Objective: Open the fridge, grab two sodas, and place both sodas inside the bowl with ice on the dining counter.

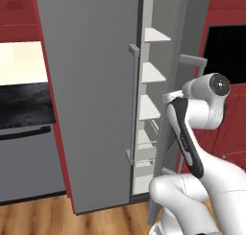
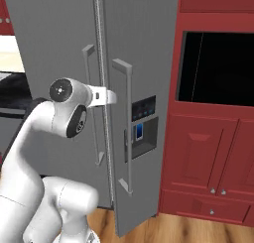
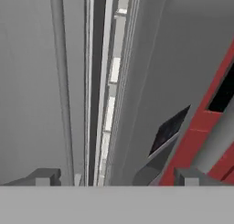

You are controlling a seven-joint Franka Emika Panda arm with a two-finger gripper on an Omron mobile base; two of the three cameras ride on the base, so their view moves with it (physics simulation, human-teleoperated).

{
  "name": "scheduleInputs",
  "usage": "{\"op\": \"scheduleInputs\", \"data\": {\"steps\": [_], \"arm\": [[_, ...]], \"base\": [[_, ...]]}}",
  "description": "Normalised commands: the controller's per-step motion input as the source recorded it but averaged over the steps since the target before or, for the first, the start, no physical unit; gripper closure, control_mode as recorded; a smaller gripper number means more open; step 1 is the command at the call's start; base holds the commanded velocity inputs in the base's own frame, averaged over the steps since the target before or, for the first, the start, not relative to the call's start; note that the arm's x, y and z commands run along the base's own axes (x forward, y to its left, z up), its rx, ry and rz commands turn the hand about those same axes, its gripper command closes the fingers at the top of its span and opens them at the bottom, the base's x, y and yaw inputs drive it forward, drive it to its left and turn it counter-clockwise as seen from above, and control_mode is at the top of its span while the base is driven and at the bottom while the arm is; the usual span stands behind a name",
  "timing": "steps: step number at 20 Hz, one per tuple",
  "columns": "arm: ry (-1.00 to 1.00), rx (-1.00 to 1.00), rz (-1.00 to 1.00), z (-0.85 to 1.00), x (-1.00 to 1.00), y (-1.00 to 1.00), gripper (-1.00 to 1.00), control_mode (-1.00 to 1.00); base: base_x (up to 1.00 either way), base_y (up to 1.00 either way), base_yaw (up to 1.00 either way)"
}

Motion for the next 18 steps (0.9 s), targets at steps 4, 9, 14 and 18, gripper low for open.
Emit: {"op": "scheduleInputs", "data": {"steps": [4, 9, 14, 18], "arm": [[0.07, -0.18, 0.0, 0.03, 0.36, 0.89, -1.0, -1.0], [0.14, -0.13, 0.0, 0.0, 0.63, 0.66, -1.0, -1.0], [0.13, -0.05, 0.0, -0.02, 0.74, 0.14, -1.0, -1.0], [0.09, -0.01, -0.01, -0.11, 0.67, -0.01, -1.0, -1.0]], "base": [[0.0, 0.0, 0.0], [0.0, 0.0, 0.0], [0.0, 0.0, 0.0], [0.0, 0.0, 0.0]]}}
